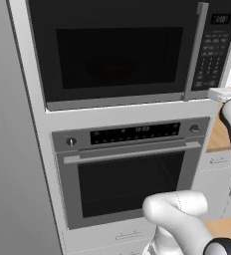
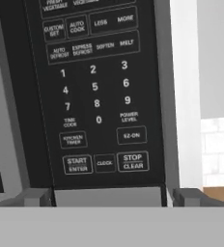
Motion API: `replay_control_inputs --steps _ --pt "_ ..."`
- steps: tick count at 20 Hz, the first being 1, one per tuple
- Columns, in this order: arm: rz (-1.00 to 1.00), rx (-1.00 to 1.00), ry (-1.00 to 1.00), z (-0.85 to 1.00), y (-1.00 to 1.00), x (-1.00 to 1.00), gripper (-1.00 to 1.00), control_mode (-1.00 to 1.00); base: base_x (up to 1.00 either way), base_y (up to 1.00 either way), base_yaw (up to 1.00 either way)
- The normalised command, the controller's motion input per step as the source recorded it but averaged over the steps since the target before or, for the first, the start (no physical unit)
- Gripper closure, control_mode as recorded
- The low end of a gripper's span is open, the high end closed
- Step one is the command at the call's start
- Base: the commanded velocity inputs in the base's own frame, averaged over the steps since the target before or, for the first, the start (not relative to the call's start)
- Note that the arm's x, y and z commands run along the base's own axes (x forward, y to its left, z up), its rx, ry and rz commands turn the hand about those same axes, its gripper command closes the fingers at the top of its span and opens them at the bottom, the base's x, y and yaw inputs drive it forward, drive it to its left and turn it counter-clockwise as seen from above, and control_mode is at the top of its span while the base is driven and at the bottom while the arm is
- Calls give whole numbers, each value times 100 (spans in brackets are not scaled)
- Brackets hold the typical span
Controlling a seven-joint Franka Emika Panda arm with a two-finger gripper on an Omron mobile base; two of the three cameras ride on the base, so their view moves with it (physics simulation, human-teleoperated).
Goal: Open the microwave, place the bowl with waffle inside the microwave, then close the microwave door and turn it on.
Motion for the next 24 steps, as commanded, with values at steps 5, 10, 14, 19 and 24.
replay_control_inputs --steps 5,10,14,19,24 --pt "-5 -2 0 0 0 18 -100 -100 0 0 0" --pt "-16 -5 2 0 0 19 -100 -100 0 0 0" --pt "-12 -4 0 0 6 24 -100 -100 0 0 0" --pt "-3 0 1 0 4 34 -100 -100 0 0 0" --pt "0 0 3 0 0 19 -100 -100 0 0 0"
